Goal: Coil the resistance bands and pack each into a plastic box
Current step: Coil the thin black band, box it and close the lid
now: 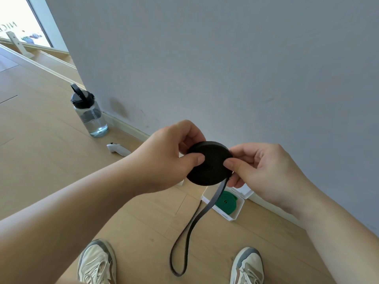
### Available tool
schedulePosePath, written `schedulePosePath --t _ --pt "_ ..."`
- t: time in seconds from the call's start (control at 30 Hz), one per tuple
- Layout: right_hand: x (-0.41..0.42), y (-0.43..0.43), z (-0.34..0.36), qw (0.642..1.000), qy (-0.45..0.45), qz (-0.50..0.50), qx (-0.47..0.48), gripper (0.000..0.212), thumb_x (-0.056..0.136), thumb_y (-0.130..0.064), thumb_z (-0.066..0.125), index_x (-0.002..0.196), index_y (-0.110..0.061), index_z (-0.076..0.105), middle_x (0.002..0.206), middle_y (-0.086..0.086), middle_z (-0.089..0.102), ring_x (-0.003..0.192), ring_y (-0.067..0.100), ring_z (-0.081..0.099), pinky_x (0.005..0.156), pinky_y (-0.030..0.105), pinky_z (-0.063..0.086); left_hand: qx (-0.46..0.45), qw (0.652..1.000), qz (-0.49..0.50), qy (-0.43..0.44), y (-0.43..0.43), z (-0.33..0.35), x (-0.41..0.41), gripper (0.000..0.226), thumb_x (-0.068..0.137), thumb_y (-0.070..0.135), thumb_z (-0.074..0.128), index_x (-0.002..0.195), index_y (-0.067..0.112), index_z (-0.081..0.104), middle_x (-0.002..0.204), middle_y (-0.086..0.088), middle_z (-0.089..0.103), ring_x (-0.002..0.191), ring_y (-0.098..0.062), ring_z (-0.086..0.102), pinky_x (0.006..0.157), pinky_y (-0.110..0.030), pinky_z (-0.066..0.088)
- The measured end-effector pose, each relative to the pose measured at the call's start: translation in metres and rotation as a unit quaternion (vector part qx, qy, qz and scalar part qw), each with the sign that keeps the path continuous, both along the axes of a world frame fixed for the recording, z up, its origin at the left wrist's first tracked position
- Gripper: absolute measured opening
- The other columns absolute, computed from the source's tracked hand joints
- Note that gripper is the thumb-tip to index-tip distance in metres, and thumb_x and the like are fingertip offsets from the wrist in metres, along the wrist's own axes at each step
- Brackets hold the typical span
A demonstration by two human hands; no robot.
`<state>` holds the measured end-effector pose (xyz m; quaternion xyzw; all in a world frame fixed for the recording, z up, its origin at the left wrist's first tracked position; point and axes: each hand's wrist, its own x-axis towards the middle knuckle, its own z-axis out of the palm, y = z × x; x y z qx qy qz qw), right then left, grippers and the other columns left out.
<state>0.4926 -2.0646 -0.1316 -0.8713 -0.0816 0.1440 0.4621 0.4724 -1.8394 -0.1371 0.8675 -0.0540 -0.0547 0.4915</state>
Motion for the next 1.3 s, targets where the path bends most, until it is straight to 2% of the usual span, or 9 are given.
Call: schedulePosePath --t 0.13,0.23,0.4,0.6,0.73,0.8,0.97,1.17,1.3 --pt "-0.005 0.008 -0.002 0.991 -0.086 0.047 -0.089 0.020 0.094 -0.014 0.072 0.094 -0.031 0.081 0.069 -0.019 0.073 0.072 0.001 0.070 0.067 0.013 0.054 0.121 0.991 -0.049 0.011 -0.008 0.002 -0.006 0.027 0.090 0.031 0.074 0.111 0.042 0.060 0.091 0.015 0.071 0.085 -0.001 0.067 0.074 -0.022 0.057" --pt "-0.008 0.011 -0.004 0.989 -0.103 0.058 -0.087 0.019 0.091 -0.017 0.075 0.095 -0.034 0.081 0.077 -0.015 0.076 0.074 0.006 0.071 0.067 0.020 0.056 0.163 0.985 -0.046 -0.010 -0.009 0.005 -0.006 0.016 0.090 0.028 0.074 0.100 0.039 0.067 0.085 0.013 0.071 0.080 -0.004 0.066 0.074 -0.032 0.058" --pt "0.001 -0.003 -0.005 1.000 -0.008 -0.008 0.013 0.018 0.094 -0.019 0.073 0.101 -0.033 0.079 0.079 -0.002 0.080 0.075 0.019 0.076 0.088 0.050 0.062 -0.014 0.997 0.031 0.063 0.000 0.011 -0.001 0.016 0.093 0.022 0.076 0.098 0.032 0.065 0.089 0.009 0.076 0.077 -0.010 0.076 0.074 -0.032 0.064" --pt "0.001 -0.008 -0.001 0.998 -0.004 -0.016 0.058 0.017 0.092 -0.014 0.075 0.097 -0.029 0.081 0.079 -0.002 0.081 0.072 0.021 0.076 0.080 0.048 0.063 -0.188 0.964 -0.012 0.189 -0.004 0.002 -0.006 0.024 0.090 0.007 0.078 0.106 0.006 0.061 0.113 -0.012 0.073 0.094 -0.024 0.079 0.078 -0.037 0.066" --pt "-0.001 -0.005 -0.003 0.998 -0.050 0.024 -0.033 0.023 0.092 -0.015 0.075 0.095 -0.036 0.082 0.079 -0.020 0.078 0.075 -0.001 0.072 0.073 0.017 0.056 0.057 0.992 -0.047 0.101 -0.001 -0.001 -0.004 0.020 0.083 0.029 0.085 0.098 0.033 0.072 0.094 0.017 0.077 0.090 0.001 0.073 0.081 -0.026 0.058" --pt "-0.002 -0.004 -0.004 0.994 -0.077 0.050 -0.063 0.023 0.091 -0.016 0.076 0.097 -0.037 0.082 0.076 -0.024 0.074 0.076 -0.003 0.068 0.068 0.009 0.048 0.085 0.993 -0.059 0.063 -0.003 0.001 -0.004 0.030 0.083 0.029 0.084 0.107 0.043 0.071 0.093 0.022 0.074 0.089 0.008 0.069 0.080 -0.020 0.056" --pt "-0.002 -0.006 0.001 0.989 -0.098 0.076 -0.074 0.026 0.091 -0.013 0.075 0.090 -0.039 0.082 0.072 -0.016 0.073 0.072 0.002 0.065 0.063 0.008 0.045 0.087 0.992 -0.084 0.033 -0.004 0.005 -0.002 0.030 0.085 0.015 0.081 0.103 0.039 0.075 0.087 0.020 0.076 0.082 0.002 0.072 0.082 -0.028 0.062" --pt "-0.007 0.004 -0.001 0.981 -0.109 0.113 -0.117 0.022 0.091 -0.018 0.076 0.100 -0.037 0.082 0.080 -0.016 0.076 0.080 0.000 0.069 0.065 0.009 0.048 0.190 0.976 -0.100 -0.044 -0.011 -0.002 -0.004 0.010 0.087 0.029 0.075 0.097 0.032 0.073 0.087 0.011 0.067 0.082 -0.006 0.063 0.077 -0.036 0.056" --pt "0.000 -0.002 0.000 0.999 -0.018 0.027 -0.023 0.018 0.089 -0.018 0.079 0.100 -0.033 0.082 0.081 -0.015 0.079 0.073 0.004 0.074 0.071 0.019 0.057 0.116 0.993 -0.025 -0.003 -0.003 -0.002 0.001 0.012 0.091 0.028 0.075 0.098 0.037 0.071 0.088 0.014 0.072 0.080 -0.002 0.068 0.071 -0.022 0.056"
